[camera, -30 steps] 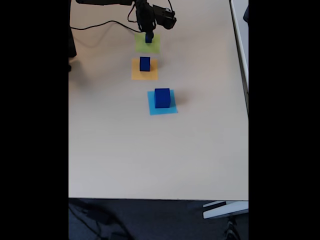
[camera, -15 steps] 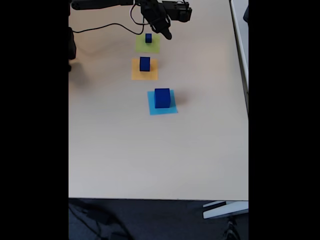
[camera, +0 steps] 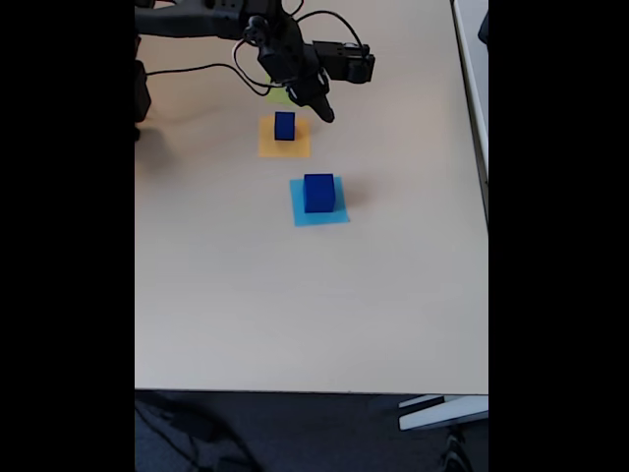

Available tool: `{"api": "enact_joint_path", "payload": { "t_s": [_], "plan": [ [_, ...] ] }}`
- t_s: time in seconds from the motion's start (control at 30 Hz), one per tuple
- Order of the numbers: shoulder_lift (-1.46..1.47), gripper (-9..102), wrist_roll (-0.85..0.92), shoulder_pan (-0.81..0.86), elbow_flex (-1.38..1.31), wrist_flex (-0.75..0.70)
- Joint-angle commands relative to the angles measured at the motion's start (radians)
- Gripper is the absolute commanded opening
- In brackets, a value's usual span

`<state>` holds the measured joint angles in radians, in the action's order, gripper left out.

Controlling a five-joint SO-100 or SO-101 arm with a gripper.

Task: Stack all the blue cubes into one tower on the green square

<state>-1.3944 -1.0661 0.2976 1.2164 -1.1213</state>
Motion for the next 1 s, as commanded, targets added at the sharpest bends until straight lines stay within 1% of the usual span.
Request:
{"api": "enact_joint_path", "payload": {
  "t_s": [0.0, 0.13, 0.27, 0.43, 0.97],
  "plan": [
    [-0.051, 0, 0.041, 0.043, -0.005, 0.015],
    [-0.012, 0, 0.089, 0.084, -0.005, 0.04],
    [0.054, 0, 0.106, 0.117, -0.031, 0.043],
    [0.129, 0, 0.118, 0.146, -0.041, 0.081],
    [0.201, 1, 0.106, 0.141, -0.092, 0.144]
  ]
}}
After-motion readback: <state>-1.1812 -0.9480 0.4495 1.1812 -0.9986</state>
